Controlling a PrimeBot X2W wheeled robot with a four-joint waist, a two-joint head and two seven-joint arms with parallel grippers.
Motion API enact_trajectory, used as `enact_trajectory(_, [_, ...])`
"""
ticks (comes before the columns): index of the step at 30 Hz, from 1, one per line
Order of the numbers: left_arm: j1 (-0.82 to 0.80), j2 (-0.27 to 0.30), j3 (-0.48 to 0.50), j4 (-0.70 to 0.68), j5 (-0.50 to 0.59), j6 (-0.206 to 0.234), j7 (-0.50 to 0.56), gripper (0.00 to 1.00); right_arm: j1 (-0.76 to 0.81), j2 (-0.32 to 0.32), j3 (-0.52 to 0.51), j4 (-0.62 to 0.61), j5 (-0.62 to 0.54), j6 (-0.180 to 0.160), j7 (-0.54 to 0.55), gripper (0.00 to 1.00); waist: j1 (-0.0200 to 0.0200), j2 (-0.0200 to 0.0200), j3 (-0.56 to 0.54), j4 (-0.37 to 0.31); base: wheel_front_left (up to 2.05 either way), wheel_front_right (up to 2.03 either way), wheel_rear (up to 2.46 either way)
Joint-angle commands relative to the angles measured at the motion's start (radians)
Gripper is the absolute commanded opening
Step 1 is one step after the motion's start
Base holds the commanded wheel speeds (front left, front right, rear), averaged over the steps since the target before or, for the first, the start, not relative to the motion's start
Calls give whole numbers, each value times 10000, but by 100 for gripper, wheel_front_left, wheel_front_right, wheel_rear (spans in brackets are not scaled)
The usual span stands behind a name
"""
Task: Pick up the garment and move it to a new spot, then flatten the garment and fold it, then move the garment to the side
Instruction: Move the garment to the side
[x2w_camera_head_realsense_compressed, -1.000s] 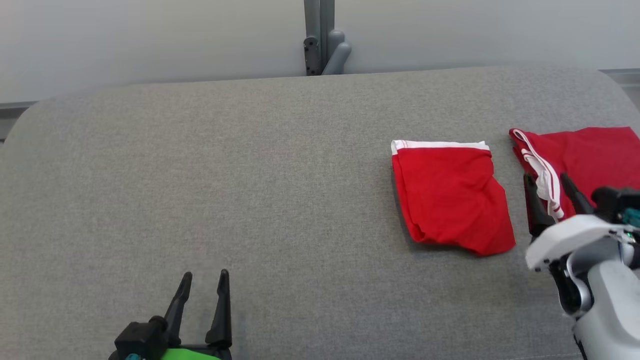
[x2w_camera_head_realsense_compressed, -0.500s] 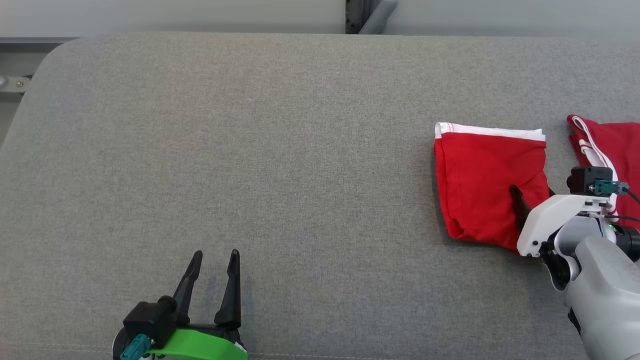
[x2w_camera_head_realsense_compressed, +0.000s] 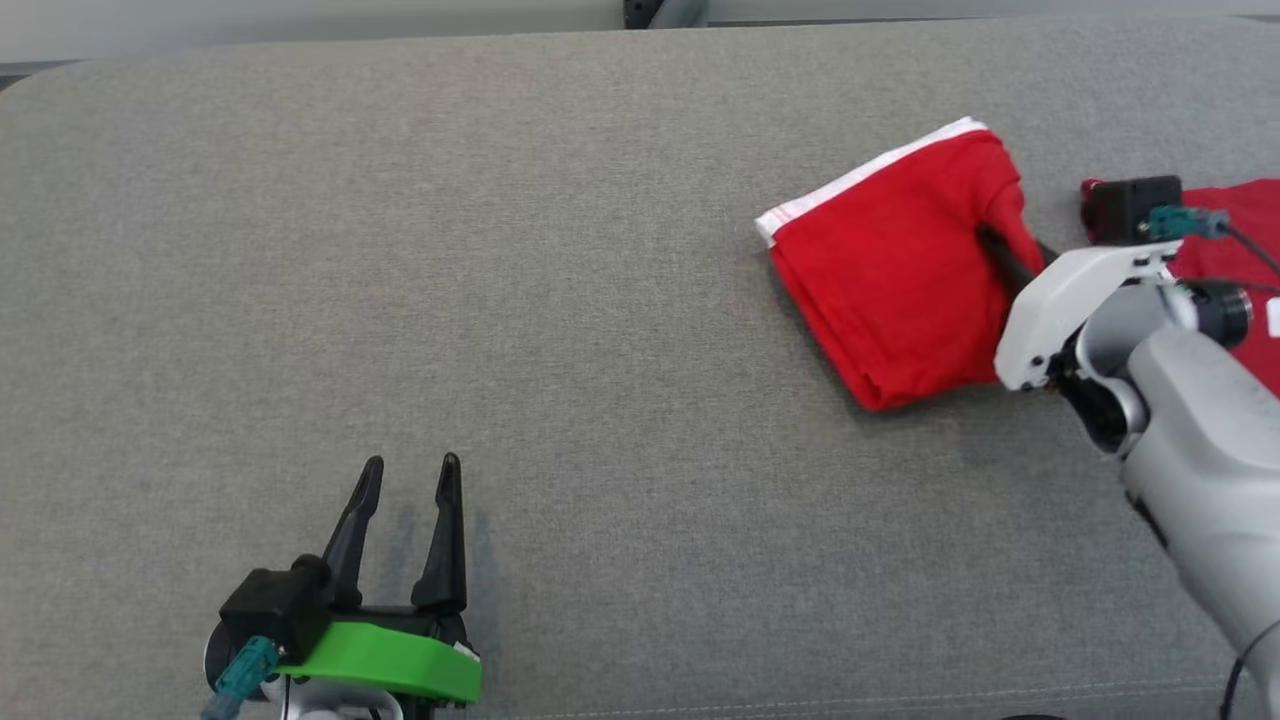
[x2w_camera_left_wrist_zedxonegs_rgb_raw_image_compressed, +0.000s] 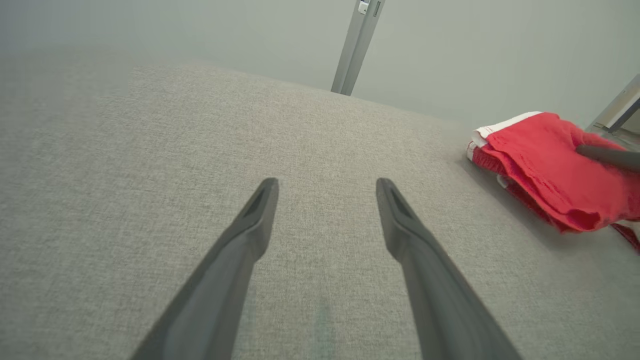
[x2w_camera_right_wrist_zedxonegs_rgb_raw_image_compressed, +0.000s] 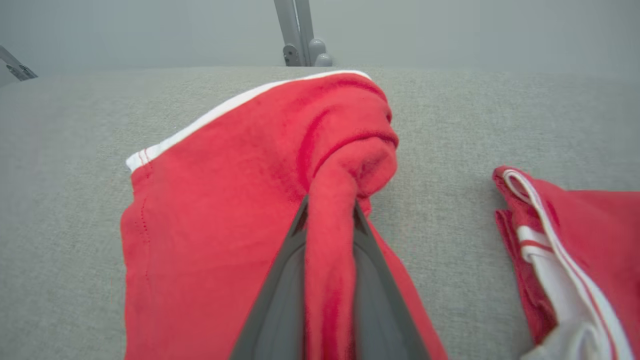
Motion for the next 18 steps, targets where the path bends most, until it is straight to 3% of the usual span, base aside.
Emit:
enact_trajectory(1, [-248, 35, 9, -60, -16, 23, -28, 100, -122, -230, 50, -48, 89, -16, 103, 0, 0, 0, 351, -442, 0, 0, 0])
enact_trajectory(7, [-748, 36, -175, -120, -22, -37, -28, 100, -1044, -1836, 347, -459, 728, -14, 1406, 0, 0, 0, 1022, -723, 0, 0, 0])
enact_trajectory(18, [-1021, 35, -385, 40, 239, -113, -29, 100, -1880, -3641, -21, 1045, 792, -16, 3009, 0, 0, 0, 1748, -232, 0, 0, 0])
